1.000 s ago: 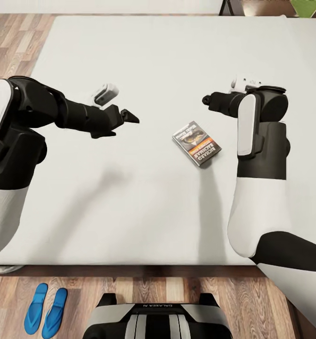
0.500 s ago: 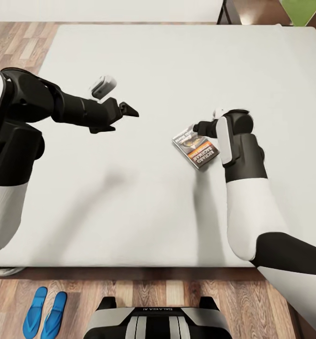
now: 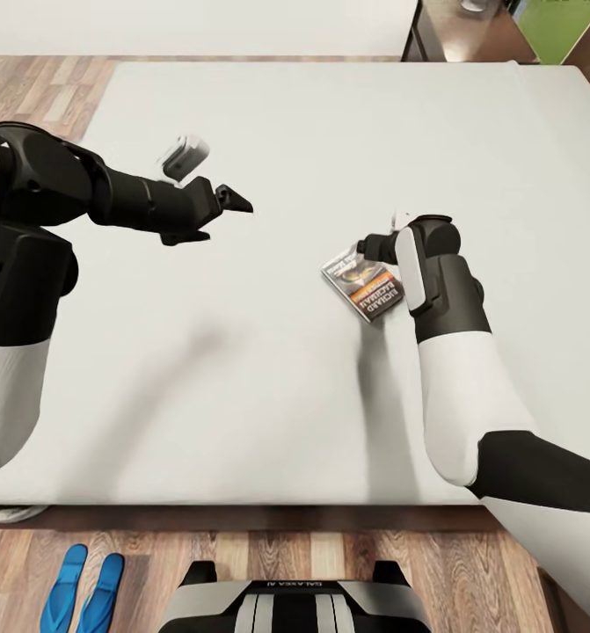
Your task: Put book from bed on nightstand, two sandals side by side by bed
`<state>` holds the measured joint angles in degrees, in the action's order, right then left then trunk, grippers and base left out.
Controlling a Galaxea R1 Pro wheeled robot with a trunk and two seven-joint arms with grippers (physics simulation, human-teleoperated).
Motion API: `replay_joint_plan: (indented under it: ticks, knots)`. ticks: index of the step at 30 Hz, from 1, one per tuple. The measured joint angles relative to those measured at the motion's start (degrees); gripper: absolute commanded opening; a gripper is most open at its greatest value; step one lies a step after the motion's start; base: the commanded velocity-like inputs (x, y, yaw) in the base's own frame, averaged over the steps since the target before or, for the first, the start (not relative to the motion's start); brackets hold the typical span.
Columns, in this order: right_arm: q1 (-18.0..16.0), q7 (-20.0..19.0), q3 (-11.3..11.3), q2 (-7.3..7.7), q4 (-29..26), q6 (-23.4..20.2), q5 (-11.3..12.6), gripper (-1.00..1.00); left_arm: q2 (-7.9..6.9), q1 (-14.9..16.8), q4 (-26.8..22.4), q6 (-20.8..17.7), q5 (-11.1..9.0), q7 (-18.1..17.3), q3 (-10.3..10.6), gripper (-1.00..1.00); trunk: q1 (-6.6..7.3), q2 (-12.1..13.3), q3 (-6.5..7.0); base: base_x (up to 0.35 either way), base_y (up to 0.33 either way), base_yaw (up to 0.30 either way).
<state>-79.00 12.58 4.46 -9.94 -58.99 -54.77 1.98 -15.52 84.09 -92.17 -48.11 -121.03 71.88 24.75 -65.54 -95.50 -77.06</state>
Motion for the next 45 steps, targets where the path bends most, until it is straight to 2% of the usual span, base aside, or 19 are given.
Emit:
replay_joint_plan:
  ticks: [7,19,24,29,35,45]
  knots:
    - [0.25,0.02,-0.04,0.0,0.11,0.58,-0.02,1.0,-0.16,-0.37,0.0,-0.05,0.05,-0.03,0.17,1.0,0.01,0.0,0.49,0.04,0.0,0.006]
    - [0.66,-0.68,0.31,0.09,1.3,3.77,0.08,1.0,-0.13,-0.66,0.0,-0.15,0.05,0.03,0.37,1.0,0.01,0.0,0.61,0.201,0.0,0.001]
    - [0.69,-0.88,0.39,0.14,3.52,7.56,0.08,1.0,-0.22,-0.82,0.0,-0.14,0.06,0.04,0.43,1.0,0.0,0.0,0.61,0.048,0.0,0.0]
    - [0.64,-0.94,0.22,0.15,5.93,8.95,0.12,1.0,-0.21,-0.97,0.0,-0.13,0.06,0.04,0.45,1.0,0.0,0.0,0.61,0.018,0.0,0.0]
    - [0.45,-0.97,0.14,0.15,9.3,9.7,0.2,1.0,-0.2,-1.06,0.0,-0.12,0.05,0.04,0.45,1.0,0.0,0.0,0.61,0.031,0.0,0.0]
    - [0.18,-0.98,0.18,0.16,10.47,9.93,0.17,1.0,-0.32,-1.25,0.0,-0.24,0.06,0.03,0.4,1.0,0.01,0.0,0.61,0.125,0.0,0.0]
